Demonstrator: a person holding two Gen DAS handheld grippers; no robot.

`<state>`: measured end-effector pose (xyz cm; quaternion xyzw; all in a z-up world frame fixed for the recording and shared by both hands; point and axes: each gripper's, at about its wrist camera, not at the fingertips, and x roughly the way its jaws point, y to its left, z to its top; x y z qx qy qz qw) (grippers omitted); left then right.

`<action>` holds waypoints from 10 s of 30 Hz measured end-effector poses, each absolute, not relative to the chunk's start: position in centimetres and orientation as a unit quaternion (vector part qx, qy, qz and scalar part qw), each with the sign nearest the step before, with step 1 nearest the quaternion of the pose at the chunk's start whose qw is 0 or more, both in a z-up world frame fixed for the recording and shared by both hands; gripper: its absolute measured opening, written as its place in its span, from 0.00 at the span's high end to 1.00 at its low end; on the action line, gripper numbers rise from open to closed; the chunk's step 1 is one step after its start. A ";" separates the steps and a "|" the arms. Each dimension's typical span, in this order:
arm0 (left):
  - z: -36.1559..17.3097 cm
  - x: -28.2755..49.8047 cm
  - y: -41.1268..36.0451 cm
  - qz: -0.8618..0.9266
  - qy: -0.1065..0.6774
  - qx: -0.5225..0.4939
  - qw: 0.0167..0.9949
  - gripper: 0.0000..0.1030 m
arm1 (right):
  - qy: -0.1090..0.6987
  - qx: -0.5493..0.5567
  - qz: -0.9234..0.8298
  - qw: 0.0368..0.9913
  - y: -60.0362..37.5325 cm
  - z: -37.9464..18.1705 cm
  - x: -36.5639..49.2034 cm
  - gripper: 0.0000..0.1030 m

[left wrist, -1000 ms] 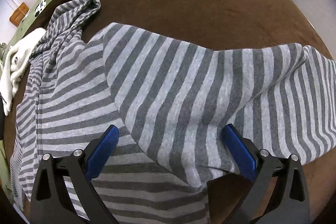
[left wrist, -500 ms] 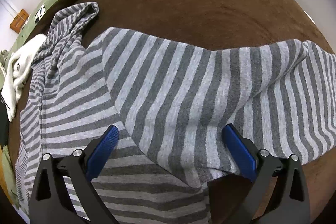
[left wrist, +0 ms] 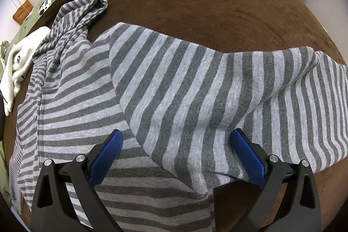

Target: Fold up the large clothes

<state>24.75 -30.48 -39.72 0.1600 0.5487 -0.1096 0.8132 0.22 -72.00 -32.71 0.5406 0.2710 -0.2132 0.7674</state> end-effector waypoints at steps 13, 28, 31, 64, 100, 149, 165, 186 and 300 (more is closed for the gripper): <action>-36.5 23.2 -31.1 -0.129 0.513 0.193 0.826 0.06 | 0.307 0.329 -0.218 0.866 -57.2 -17.5 8.0 0.84; -30.7 19.3 -12.2 -0.055 0.485 0.138 0.862 0.06 | 0.414 0.129 -0.132 0.891 -32.5 -23.6 23.3 0.86; -31.7 18.9 -7.4 -0.011 0.493 0.119 0.862 0.06 | 0.459 0.094 -0.122 0.875 -29.1 -29.1 26.4 0.86; -30.7 26.1 -19.2 -0.127 0.481 0.100 0.862 0.06 | 0.459 0.343 -0.148 0.806 -44.7 -33.0 14.0 0.14; -35.5 27.1 -20.8 -0.075 0.488 0.166 0.853 0.06 | 0.380 0.335 -0.053 0.861 -42.5 -25.9 15.0 0.88; -31.4 23.1 -7.6 -0.074 0.462 0.060 0.881 0.06 | 0.522 0.126 0.001 0.844 -30.9 -31.5 25.7 0.60; -35.5 23.1 -13.6 -0.104 0.503 0.079 0.854 0.06 | 0.565 0.085 0.011 0.820 -32.1 -36.2 29.8 0.89; -38.9 22.6 -14.6 -0.090 0.512 0.088 0.850 0.05 | 0.562 0.051 0.046 0.824 -32.0 -34.1 27.4 0.81; -31.3 17.3 20.1 0.059 0.352 0.038 0.933 0.85 | 0.543 -0.005 0.161 0.824 3.4 -33.8 27.6 0.10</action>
